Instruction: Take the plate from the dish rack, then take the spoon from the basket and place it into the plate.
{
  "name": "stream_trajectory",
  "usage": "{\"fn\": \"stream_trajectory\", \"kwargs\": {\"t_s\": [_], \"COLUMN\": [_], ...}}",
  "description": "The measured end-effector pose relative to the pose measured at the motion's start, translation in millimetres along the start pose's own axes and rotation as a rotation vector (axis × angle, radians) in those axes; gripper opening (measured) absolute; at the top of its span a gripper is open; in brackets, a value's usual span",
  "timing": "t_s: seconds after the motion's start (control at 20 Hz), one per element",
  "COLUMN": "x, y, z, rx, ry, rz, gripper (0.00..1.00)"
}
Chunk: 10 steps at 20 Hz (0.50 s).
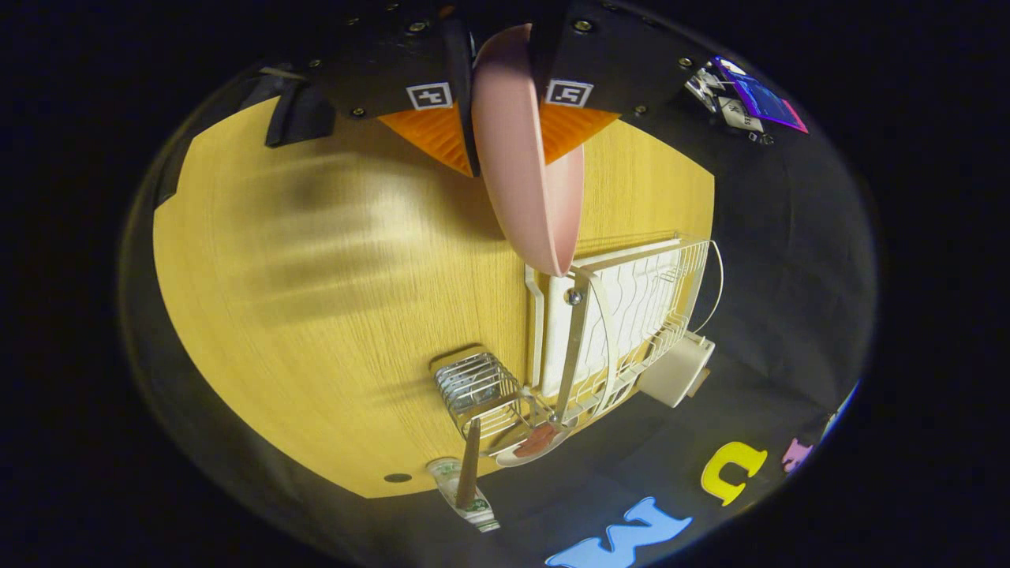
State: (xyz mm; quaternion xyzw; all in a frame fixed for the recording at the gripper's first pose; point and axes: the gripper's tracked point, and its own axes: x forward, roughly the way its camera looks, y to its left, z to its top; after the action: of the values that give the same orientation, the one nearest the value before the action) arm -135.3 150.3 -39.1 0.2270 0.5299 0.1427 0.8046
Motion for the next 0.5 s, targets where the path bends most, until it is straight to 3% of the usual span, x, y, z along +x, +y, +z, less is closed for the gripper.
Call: {"fn": "stream_trajectory", "kwargs": {"t_s": [0.15,0.5], "x": [18,63], "y": [5,37], "z": [-11,-32], "rx": [0.078,0.115], "ry": [0.003,0.031], "rz": [0.051,0.214], "gripper": [0.29,0.29]}}
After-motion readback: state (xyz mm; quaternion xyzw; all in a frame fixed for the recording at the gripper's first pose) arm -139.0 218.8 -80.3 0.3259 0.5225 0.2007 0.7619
